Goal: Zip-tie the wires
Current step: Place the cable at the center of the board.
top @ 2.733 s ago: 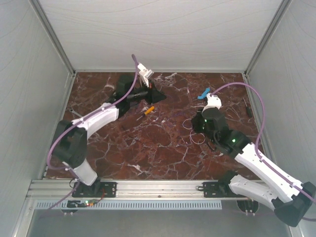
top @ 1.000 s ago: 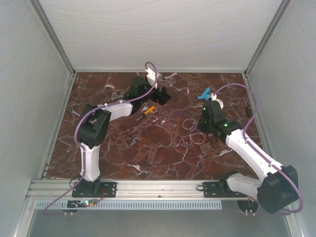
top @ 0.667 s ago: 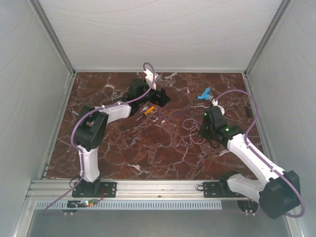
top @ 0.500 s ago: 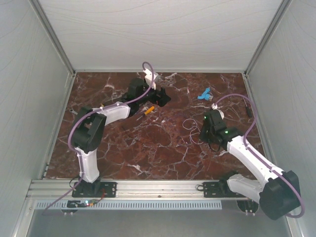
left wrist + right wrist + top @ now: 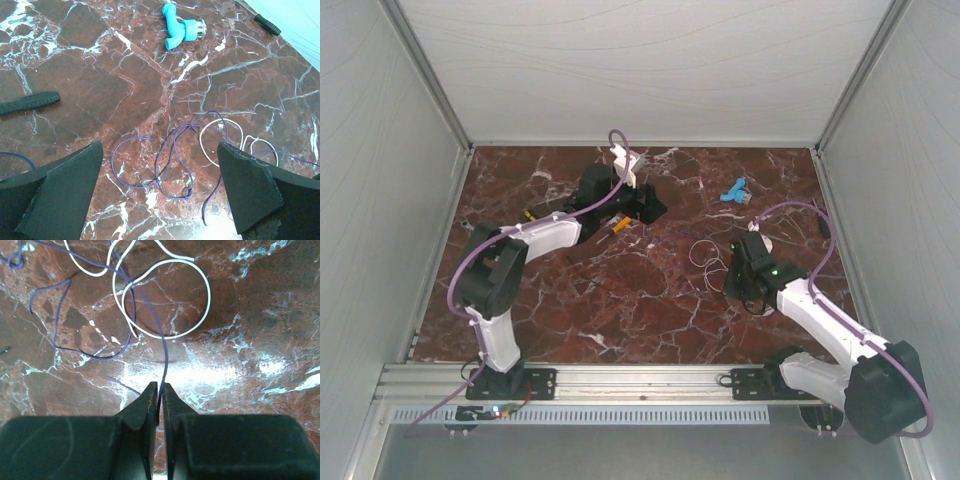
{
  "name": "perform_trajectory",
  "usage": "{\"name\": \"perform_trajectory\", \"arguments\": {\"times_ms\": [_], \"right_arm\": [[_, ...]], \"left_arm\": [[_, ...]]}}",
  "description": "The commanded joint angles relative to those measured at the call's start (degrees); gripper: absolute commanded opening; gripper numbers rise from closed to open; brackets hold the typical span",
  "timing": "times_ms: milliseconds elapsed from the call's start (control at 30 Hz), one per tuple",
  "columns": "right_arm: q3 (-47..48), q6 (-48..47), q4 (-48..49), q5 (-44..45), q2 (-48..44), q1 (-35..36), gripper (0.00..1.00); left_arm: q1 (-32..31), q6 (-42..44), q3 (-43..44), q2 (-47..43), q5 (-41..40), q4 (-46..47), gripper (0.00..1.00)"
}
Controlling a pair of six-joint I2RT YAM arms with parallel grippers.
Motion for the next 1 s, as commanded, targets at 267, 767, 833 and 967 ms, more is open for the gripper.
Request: {"name": "perform_trajectory", "arguments": {"times_ms": [267, 767, 833, 967], "right_arm": [[-0.6, 0.1, 1.5, -0.2, -0.7, -0.3, 0.26], [5.0, -4.6, -1.8, 5.4, -4.3, -0.3, 0.98], [5.8, -5.1, -1.5, 5.9, -5.0, -0.3, 0.98], [6.7, -5.8, 1.4, 6.0, -7.5, -0.3, 0.98]], "left_arm": [[-1.1, -2.6, -3.4, -5.4, -0.5, 0.8, 0.95], [-1.5, -5.8, -10.2, -15.6, -4.2, -3.9, 0.95], [-1.6, -7.2, -11.5, -17.9, -6.2, -5.6, 0.95], [-1.6, -10.0, -13.1, -22.6, -11.3, -11.9, 0.95]]}}
